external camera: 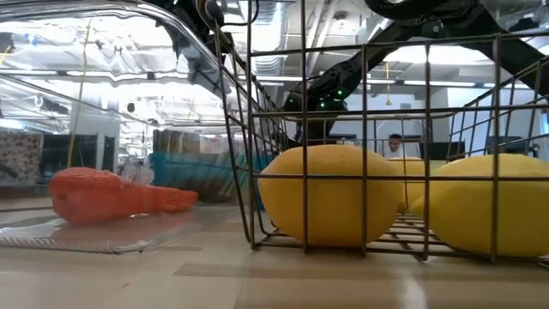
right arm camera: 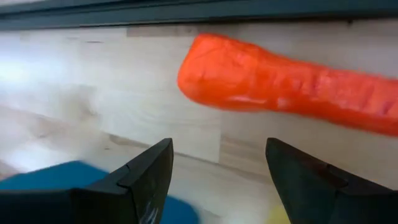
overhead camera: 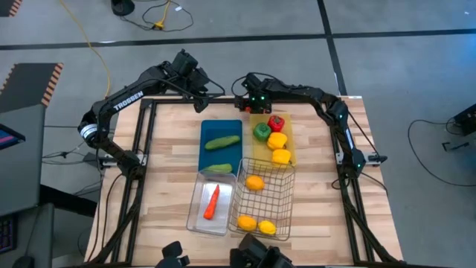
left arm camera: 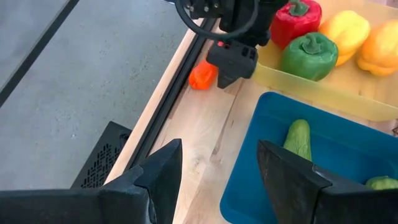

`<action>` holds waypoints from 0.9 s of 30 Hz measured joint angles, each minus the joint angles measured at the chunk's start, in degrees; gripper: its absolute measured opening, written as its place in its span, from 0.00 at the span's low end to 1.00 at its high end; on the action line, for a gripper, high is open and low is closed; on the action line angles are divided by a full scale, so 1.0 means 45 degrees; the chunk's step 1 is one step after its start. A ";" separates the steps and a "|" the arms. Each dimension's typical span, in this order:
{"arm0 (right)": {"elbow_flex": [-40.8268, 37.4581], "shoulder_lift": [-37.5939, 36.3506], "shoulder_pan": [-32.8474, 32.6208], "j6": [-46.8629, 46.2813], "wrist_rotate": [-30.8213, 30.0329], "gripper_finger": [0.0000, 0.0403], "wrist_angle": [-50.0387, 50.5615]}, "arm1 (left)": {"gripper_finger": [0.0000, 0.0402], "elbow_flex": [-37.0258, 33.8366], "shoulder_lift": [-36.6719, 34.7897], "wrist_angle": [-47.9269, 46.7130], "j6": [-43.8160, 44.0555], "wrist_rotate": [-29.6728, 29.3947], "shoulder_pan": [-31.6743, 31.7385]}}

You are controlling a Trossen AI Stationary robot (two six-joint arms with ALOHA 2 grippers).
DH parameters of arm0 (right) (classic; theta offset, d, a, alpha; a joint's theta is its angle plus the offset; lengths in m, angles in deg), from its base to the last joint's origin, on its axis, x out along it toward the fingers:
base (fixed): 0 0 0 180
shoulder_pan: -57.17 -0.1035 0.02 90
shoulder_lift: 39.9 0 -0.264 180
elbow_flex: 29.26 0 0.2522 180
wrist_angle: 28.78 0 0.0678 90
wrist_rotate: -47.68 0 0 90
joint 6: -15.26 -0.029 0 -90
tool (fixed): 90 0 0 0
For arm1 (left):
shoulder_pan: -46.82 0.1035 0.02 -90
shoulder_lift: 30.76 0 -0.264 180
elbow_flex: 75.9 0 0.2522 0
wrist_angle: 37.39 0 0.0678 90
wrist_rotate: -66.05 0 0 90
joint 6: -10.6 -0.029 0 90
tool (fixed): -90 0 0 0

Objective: Sort produce into baskets
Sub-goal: Put the carrot into the transparent basket

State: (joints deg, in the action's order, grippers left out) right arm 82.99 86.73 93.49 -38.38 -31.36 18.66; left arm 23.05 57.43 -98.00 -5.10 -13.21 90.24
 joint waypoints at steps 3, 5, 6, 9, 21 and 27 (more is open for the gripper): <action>0.0000 0.0000 0.0048 -0.0659 0.0181 0.71 0.0007 | 0.48 0.0000 0.0000 0.0000 -0.0051 0.0005 0.0000; 0.0000 0.0000 0.0044 -0.1036 0.0138 0.71 -0.0059 | 0.48 0.0000 0.0000 0.0000 -0.0136 0.0005 0.0005; 0.0000 0.0000 0.0043 -0.1144 0.0142 0.71 -0.0106 | 0.48 0.0000 0.0000 0.0000 -0.0131 0.0005 0.0000; 0.0000 0.0000 0.0001 -0.1178 0.0163 0.71 -0.0547 | 0.48 0.0000 0.0000 0.0000 -0.0136 0.0005 0.0000; 0.0010 -0.0010 -0.0229 -0.6343 -0.0693 0.71 -0.1796 | 0.48 0.0000 0.0000 -0.0005 -0.0136 0.0003 0.0000; 0.0015 -0.0032 -0.0506 -0.8676 -0.1150 0.71 -0.1754 | 0.48 0.0000 0.0000 -0.0013 -0.0062 0.0010 0.0000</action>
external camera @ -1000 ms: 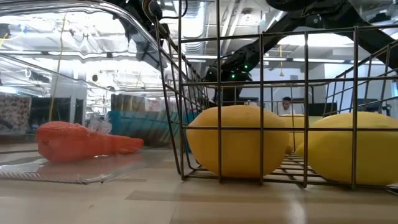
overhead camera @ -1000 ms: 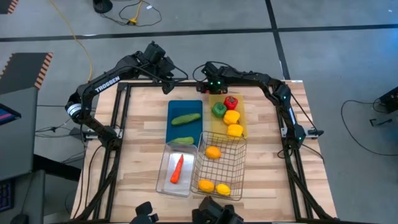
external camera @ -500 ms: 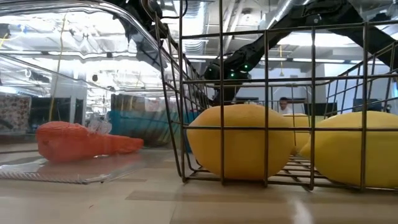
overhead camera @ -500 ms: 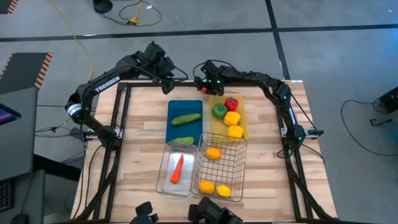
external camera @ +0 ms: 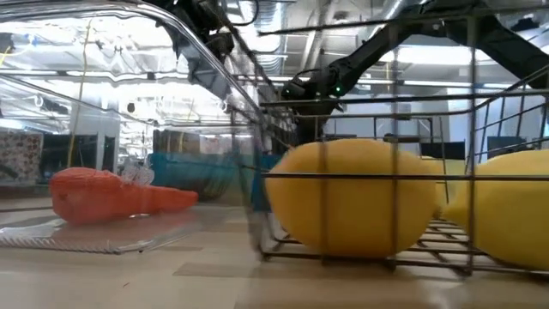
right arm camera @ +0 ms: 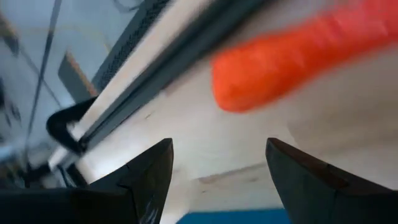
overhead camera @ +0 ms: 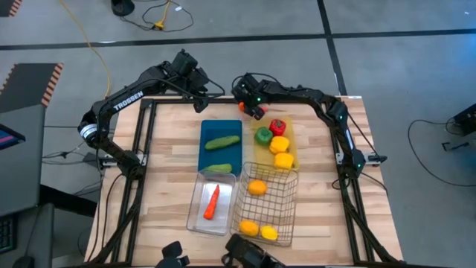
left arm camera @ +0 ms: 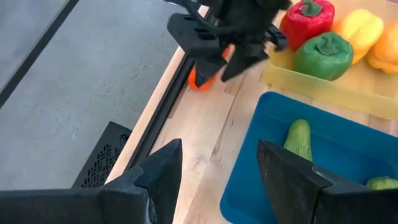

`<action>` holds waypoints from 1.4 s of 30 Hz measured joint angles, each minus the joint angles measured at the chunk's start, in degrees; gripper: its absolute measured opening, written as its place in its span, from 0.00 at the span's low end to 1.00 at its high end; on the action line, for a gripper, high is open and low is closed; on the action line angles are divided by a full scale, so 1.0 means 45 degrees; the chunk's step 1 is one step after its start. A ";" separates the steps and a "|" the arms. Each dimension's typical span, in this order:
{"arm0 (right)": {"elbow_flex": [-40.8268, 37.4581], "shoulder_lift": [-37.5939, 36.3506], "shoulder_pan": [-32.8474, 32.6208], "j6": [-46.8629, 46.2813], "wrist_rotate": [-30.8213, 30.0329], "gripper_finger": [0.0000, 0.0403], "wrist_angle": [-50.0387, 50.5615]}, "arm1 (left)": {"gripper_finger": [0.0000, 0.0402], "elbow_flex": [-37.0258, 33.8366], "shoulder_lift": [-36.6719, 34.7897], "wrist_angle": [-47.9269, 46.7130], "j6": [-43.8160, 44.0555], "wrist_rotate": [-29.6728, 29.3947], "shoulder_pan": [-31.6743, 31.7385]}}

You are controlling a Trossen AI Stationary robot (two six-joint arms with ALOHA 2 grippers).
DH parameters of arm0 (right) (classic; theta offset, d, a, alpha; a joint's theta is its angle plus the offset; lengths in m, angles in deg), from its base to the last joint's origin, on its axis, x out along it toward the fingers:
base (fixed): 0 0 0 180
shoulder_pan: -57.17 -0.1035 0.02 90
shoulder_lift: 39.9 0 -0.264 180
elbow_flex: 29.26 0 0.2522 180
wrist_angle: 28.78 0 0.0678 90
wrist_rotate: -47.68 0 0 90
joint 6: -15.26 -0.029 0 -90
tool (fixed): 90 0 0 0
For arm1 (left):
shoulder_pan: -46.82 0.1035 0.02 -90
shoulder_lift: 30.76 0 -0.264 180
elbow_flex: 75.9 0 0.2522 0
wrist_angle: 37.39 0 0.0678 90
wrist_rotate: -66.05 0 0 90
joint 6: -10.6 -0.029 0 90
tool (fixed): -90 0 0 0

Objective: Sort produce into baskets
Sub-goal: Put the carrot into the transparent basket

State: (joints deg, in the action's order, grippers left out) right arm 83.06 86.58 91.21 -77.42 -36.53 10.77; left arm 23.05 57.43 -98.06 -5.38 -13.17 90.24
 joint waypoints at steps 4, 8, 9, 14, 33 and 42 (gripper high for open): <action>-0.0010 -0.0167 -0.0203 -0.1904 -0.1474 0.71 0.0539 | 0.48 0.0000 0.0000 -0.0022 0.0140 0.0015 0.0000; -0.0024 -0.0153 -0.0184 -0.2021 -0.2327 0.71 0.1015 | 0.48 0.0000 0.0000 -0.0040 0.0174 0.0236 -0.0003; -0.0024 -0.0153 -0.0175 -0.2021 -0.2322 0.71 0.0940 | 0.48 0.0000 0.0000 -0.0037 0.0191 0.0245 -0.0014; -0.0024 -0.0153 -0.0153 -0.2293 -0.2295 0.71 0.0867 | 0.48 0.0000 0.0000 -0.0034 0.0363 0.0262 -0.0073; -0.0024 -0.0148 -0.0122 -0.2303 -0.2274 0.71 0.0783 | 0.48 0.0000 0.0000 -0.0027 0.0475 0.0253 -0.0087; -0.0024 -0.0148 -0.0122 -0.2298 -0.2270 0.71 0.0780 | 0.48 0.0000 -0.0001 0.0023 0.0200 0.0904 -0.0083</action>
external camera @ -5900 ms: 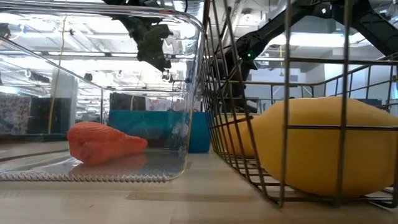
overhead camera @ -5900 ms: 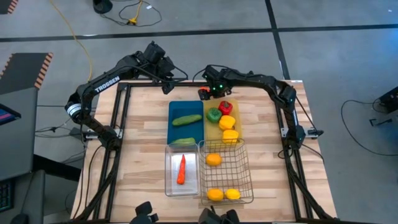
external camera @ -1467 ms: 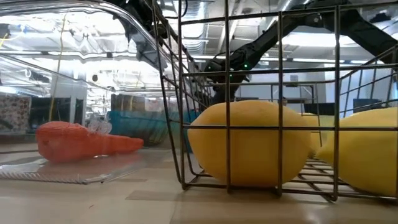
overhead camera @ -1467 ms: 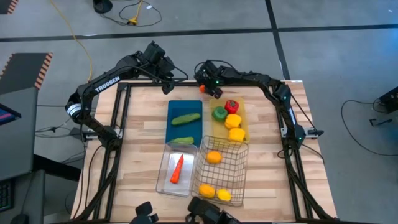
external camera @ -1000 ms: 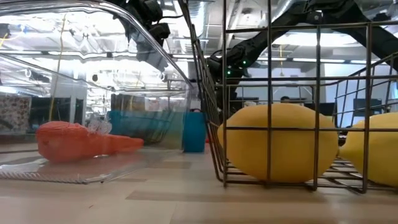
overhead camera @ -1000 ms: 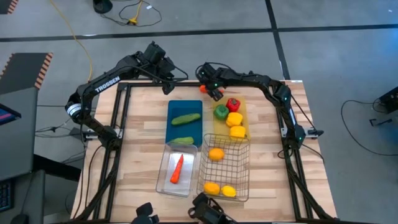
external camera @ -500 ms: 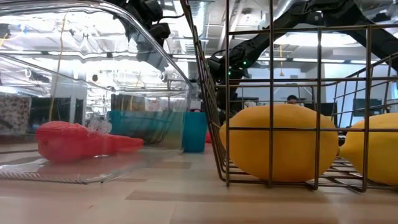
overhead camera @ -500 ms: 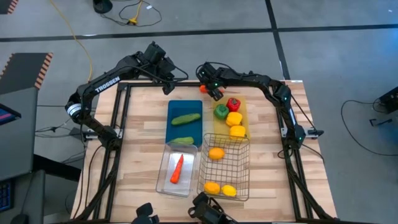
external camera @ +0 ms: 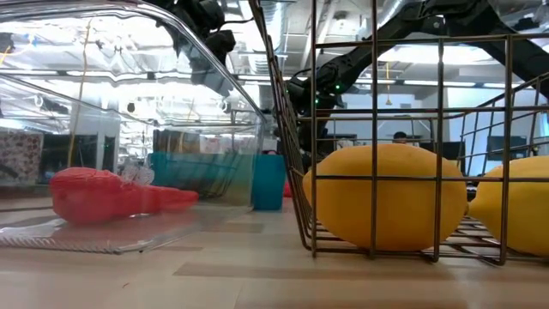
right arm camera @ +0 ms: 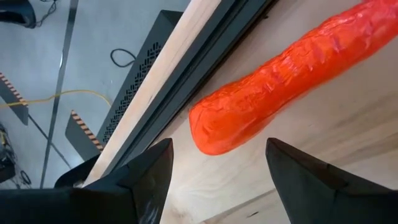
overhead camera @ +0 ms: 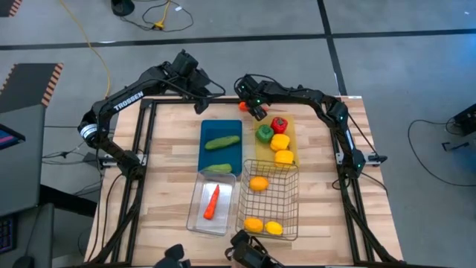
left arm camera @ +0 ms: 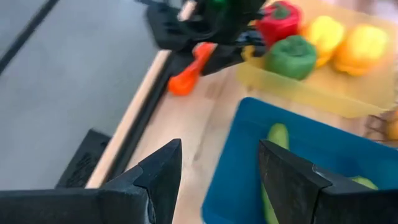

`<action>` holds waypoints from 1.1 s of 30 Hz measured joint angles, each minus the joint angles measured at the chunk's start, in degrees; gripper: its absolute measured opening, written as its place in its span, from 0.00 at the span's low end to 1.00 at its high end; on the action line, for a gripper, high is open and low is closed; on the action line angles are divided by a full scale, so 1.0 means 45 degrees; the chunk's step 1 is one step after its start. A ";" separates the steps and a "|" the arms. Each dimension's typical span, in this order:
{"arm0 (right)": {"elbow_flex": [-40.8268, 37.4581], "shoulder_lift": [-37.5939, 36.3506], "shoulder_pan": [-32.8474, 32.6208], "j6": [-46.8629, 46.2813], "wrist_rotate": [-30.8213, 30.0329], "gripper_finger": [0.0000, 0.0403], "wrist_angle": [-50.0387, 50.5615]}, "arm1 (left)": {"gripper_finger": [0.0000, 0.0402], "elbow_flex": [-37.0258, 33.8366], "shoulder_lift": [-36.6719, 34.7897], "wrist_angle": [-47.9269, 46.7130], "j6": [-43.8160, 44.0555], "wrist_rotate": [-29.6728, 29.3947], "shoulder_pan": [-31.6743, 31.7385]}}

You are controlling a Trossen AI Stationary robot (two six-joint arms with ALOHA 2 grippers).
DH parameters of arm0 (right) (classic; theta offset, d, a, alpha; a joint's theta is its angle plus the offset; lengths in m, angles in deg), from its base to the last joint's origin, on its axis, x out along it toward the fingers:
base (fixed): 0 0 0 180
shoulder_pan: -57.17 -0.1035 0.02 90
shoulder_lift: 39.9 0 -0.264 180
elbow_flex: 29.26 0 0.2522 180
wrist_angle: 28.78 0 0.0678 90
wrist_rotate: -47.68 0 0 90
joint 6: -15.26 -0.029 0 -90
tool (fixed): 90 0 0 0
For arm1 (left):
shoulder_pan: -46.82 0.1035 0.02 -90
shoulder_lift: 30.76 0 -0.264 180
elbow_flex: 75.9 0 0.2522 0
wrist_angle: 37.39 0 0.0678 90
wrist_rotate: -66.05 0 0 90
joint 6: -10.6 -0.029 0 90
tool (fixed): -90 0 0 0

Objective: Sort produce into baskets
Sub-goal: Put the carrot into the transparent basket

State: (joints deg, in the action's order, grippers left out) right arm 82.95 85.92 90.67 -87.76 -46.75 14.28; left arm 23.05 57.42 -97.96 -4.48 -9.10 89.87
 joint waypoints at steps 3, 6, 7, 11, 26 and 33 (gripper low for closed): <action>0.0000 0.0005 0.0000 -0.0063 0.0001 0.71 0.0000 | 0.48 0.0000 -0.0092 -0.0005 -0.0195 0.0725 0.0053; 0.0000 0.0005 0.0000 -0.0469 0.0013 0.71 -0.0001 | 0.48 0.0000 -0.0226 0.0003 -0.0387 0.0860 0.0092; 0.0000 0.0005 0.0000 -0.0872 0.0035 0.71 0.0000 | 0.48 0.0000 -0.0227 0.0005 -0.0409 0.0867 0.0097; 0.0016 -0.0099 0.0033 -0.1732 0.0214 0.71 0.0313 | 0.48 0.0000 -0.0213 -0.0005 -0.0410 0.0860 0.0160; 0.0279 -0.0131 0.0112 -0.0653 -0.0303 0.71 0.1432 | 0.48 0.0000 -0.0213 -0.0005 -0.0488 0.0948 0.0155; 0.0277 -0.0131 0.0112 -0.0662 -0.0302 0.71 0.1074 | 0.48 0.0000 -0.0213 -0.0005 -0.0483 0.0962 0.0155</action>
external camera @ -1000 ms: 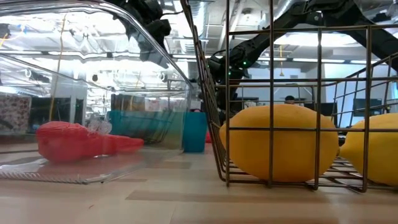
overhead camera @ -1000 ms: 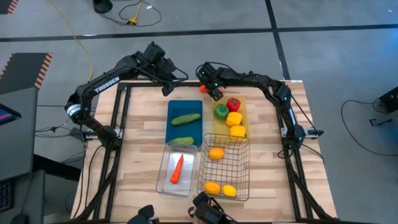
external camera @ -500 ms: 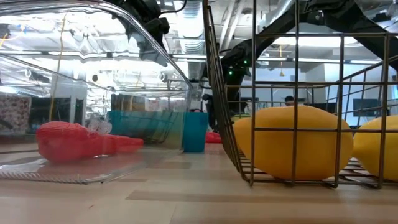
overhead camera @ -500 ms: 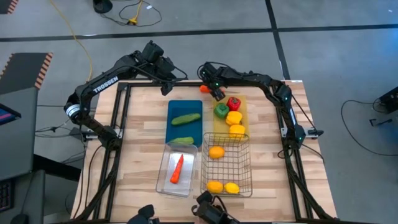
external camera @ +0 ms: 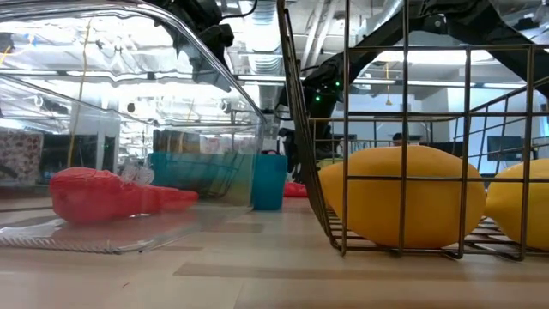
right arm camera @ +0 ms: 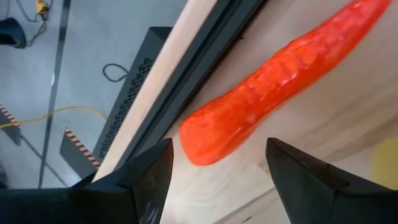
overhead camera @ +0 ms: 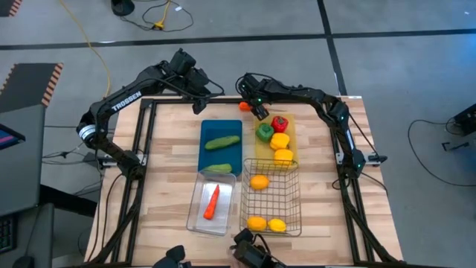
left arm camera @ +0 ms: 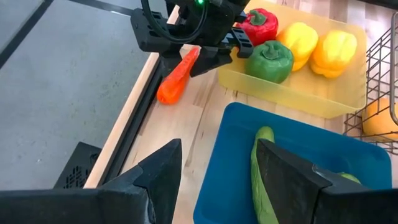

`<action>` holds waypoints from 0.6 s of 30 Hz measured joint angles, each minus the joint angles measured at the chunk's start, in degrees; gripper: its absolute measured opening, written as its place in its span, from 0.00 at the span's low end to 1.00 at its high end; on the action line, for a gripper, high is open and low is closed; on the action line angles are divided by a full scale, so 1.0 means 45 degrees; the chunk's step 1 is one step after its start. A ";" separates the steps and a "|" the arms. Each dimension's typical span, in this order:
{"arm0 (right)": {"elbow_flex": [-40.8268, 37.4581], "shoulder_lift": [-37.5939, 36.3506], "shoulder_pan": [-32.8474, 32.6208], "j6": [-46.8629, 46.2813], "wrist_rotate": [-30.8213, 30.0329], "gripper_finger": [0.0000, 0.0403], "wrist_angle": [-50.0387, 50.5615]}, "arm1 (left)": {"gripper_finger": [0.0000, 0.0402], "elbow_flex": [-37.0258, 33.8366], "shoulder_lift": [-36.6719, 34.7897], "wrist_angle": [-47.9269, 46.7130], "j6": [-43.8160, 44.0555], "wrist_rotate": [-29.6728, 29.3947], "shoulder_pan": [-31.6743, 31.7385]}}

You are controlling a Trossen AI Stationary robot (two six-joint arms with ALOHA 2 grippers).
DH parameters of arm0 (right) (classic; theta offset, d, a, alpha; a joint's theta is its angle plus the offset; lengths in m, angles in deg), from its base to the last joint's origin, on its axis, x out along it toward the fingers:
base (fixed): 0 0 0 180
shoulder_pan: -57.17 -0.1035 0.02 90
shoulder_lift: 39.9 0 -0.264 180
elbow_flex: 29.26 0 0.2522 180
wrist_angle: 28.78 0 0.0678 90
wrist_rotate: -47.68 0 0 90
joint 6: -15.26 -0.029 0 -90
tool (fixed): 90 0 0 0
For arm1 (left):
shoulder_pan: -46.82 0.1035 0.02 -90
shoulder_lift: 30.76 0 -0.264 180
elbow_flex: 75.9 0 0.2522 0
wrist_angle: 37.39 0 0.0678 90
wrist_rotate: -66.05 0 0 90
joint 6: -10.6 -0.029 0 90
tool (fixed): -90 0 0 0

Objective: Sort produce into baskets
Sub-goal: Put the carrot into the transparent basket

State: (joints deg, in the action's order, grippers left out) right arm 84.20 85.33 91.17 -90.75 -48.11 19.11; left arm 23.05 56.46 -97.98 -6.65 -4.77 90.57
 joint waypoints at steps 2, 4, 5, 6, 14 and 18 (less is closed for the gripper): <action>0.0000 0.0000 -0.0005 -0.0002 0.0002 0.71 -0.0098 | 0.48 0.0000 0.0000 0.0000 0.0010 0.0005 0.0000; 0.0000 0.0000 -0.0024 -0.0003 0.0002 0.71 -0.0065 | 0.48 0.0000 0.0000 0.0000 0.0013 0.0000 0.0000; 0.0000 0.0000 -0.0024 -0.0002 0.0002 0.71 -0.0054 | 0.48 0.0000 0.0000 0.0000 0.0018 0.0000 0.0000; 0.0000 0.0000 -0.0024 -0.0006 0.0002 0.71 -0.0070 | 0.48 0.0000 0.0000 0.0000 0.0019 0.0000 0.0000; 0.0000 0.0000 -0.0034 -0.2035 0.0245 0.71 -0.0244 | 0.48 0.0000 0.0000 0.0000 0.0015 0.0000 0.0000; 0.0000 0.0000 -0.0016 -0.2019 0.0240 0.71 -0.0240 | 0.48 0.0000 0.0000 0.0000 0.0015 0.0000 0.0000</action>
State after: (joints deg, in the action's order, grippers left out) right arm 84.20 85.33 91.10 -99.83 -47.03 18.03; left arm 23.05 56.46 -97.98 -6.59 -4.77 90.57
